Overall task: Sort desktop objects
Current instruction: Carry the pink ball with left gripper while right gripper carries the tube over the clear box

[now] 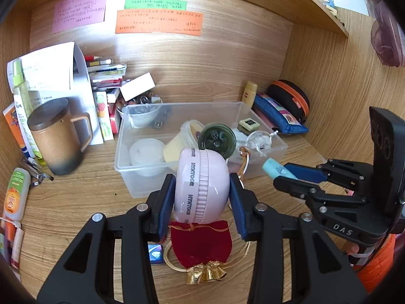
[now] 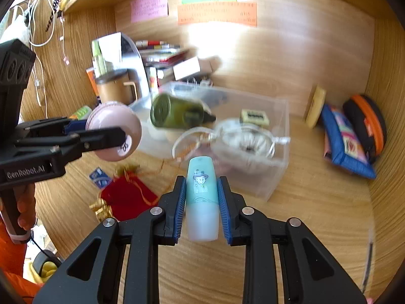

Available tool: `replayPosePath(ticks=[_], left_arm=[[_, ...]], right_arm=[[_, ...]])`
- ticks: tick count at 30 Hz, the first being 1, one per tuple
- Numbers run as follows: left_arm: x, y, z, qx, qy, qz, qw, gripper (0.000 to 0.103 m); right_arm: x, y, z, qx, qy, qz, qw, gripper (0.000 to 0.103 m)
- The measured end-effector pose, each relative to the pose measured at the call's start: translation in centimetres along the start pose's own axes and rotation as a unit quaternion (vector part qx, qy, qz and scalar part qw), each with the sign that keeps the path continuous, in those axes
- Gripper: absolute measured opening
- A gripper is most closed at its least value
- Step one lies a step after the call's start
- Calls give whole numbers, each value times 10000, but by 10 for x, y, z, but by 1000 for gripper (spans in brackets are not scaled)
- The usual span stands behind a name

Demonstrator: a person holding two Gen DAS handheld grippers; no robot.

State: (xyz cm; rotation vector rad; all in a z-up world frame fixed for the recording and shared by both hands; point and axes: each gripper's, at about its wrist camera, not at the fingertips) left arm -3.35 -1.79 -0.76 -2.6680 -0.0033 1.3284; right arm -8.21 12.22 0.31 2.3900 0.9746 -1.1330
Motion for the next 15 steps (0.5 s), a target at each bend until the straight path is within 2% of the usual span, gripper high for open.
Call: replayPosePath(ticks=[6, 15], left_arm=[[-8, 4, -6, -123, -131, 7, 9998, 41], [-21, 14, -7, -155, -231, -55, 9996, 41]], right_arm=[[-20, 3, -9, 66, -252, -103, 9996, 23], [-37, -1, -10, 122, -400, -138, 9990, 23]])
Point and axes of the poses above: each gripper's, at about its wrist camera, not at the fingertips, and z roughly the way its jaws point, y to its left, x to its underside
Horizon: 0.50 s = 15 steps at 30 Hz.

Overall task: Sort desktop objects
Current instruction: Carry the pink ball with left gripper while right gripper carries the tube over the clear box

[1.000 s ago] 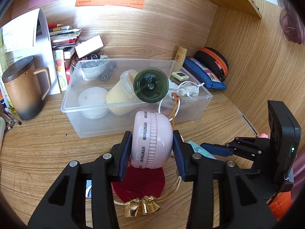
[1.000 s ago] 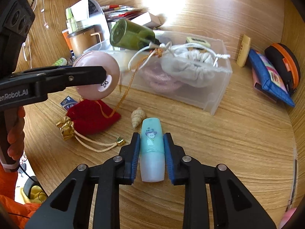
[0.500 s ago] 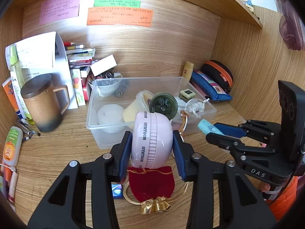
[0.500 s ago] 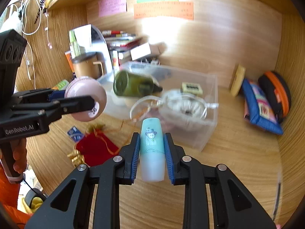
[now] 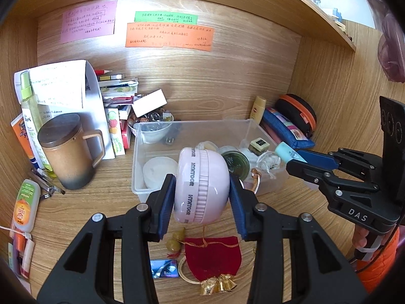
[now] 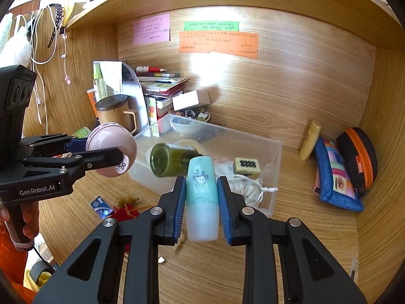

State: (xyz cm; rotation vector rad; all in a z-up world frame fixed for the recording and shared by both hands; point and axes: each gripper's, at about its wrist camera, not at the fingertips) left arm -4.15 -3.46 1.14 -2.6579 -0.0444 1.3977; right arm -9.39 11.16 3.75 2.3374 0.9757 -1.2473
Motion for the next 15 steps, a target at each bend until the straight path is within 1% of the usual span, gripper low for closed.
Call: replayPosePath(ticks=[7, 15], left_arm=[[-12, 11, 6, -83, -71, -27, 9999, 41], [-22, 22, 17, -131, -54, -110, 9998, 41]], right_arm=[[-10, -7, 9, 44, -13, 21, 10000, 23], [-20, -12, 21, 55, -12, 15, 10000, 23]])
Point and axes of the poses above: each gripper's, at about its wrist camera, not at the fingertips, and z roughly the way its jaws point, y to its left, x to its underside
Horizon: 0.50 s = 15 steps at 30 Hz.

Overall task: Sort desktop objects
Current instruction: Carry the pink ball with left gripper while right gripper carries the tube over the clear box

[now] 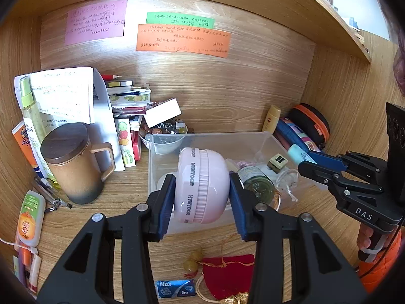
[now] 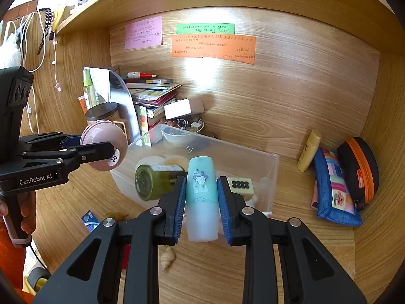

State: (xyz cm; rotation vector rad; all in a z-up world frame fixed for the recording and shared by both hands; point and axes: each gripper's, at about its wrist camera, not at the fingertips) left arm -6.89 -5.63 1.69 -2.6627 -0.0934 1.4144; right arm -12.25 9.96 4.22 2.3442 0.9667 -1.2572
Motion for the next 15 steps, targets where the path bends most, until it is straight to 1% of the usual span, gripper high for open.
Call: replayPosePath(ticks=[10, 15], left_arm=[[-14, 13, 19, 21, 84, -138, 9999, 41], [-20, 14, 31, 6, 170, -108, 9998, 41]], right_arm=[[-10, -9, 17, 16, 45, 75, 10000, 23], [-14, -18, 29, 41, 111, 147, 9998, 23]])
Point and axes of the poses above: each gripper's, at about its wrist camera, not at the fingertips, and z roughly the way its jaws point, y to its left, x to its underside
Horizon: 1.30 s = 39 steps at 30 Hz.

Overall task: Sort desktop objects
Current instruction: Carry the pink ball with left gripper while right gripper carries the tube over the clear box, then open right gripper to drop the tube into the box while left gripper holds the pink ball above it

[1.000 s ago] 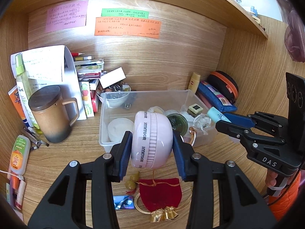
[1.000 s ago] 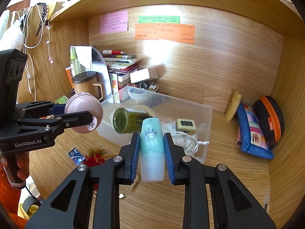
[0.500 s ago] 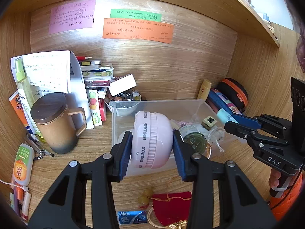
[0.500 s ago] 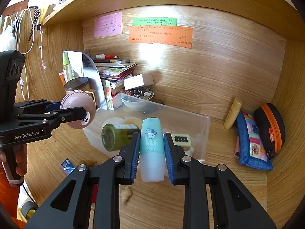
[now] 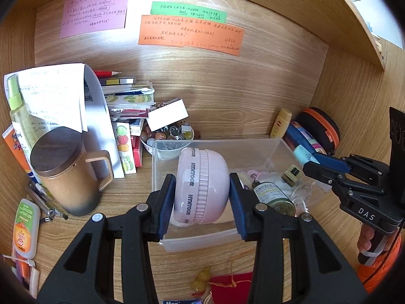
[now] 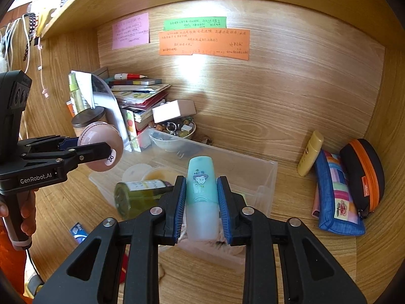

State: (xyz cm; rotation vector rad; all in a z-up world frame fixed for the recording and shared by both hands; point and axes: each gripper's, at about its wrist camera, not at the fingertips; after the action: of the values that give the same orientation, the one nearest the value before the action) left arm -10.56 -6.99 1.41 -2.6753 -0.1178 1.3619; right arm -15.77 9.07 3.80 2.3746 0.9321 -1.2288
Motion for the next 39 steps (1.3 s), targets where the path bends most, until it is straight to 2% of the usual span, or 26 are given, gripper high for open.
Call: replayPosePath(ticks=[27, 39], left_arm=[[-19, -2, 68, 110, 506, 212, 9984, 41], [-20, -5, 91, -33, 709, 228, 9972, 41]], right_arm=[[-13, -4, 58, 15, 381, -130, 9992, 23], [-8, -9, 82, -68, 599, -33, 9982, 23]])
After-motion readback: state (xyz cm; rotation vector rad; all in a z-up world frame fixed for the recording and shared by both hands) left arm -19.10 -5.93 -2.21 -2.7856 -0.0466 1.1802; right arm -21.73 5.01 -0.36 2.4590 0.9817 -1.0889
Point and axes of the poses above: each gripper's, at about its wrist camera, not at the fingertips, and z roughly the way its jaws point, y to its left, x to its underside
